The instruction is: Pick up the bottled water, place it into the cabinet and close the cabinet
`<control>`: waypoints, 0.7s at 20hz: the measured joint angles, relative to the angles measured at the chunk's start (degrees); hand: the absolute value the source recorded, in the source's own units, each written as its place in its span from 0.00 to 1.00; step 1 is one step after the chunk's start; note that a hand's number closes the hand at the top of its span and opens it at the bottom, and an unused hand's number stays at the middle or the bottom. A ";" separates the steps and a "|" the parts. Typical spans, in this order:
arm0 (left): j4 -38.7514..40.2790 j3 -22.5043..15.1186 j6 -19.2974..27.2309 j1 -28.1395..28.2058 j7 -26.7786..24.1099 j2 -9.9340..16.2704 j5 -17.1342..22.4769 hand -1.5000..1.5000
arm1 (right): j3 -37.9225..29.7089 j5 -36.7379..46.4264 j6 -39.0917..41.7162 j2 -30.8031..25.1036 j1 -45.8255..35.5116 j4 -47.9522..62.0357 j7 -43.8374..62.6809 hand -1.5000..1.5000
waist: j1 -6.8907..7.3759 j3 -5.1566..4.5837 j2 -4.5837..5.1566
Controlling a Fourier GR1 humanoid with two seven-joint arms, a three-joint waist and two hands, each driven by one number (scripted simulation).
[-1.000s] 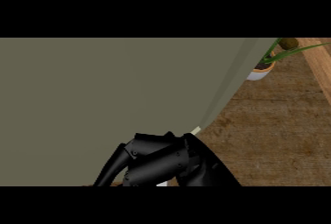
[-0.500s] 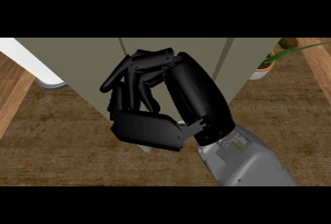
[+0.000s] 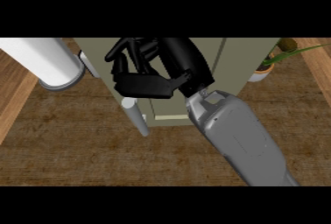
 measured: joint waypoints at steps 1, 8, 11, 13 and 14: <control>-0.71 -0.13 0.10 0.35 0.36 -0.08 -0.23 1.00 | 0.13 -0.22 0.48 0.02 -0.63 1.31 -0.94 1.00 | 0.17 -0.11 -0.14; -1.04 0.60 -0.02 -1.31 1.96 0.25 0.95 1.00 | -1.60 -1.34 3.11 -0.01 -3.15 8.44 -7.03 1.00 | 0.84 -0.43 -0.74; -1.10 1.05 -0.33 -1.80 2.38 0.61 1.40 1.00 | -1.94 -0.93 3.89 -0.13 -3.95 10.70 -8.94 1.00 | 1.20 -0.63 -0.98; -0.98 0.91 -0.07 -2.69 2.71 0.56 1.29 1.00 | -1.99 -0.80 4.06 0.00 -4.47 11.83 -9.88 1.00 | 1.13 -0.64 -1.03; -1.11 1.01 0.03 -2.78 2.84 0.57 1.28 1.00 | -2.16 -1.02 4.60 -0.12 -4.61 12.26 -10.20 1.00 | 1.21 -0.68 -1.09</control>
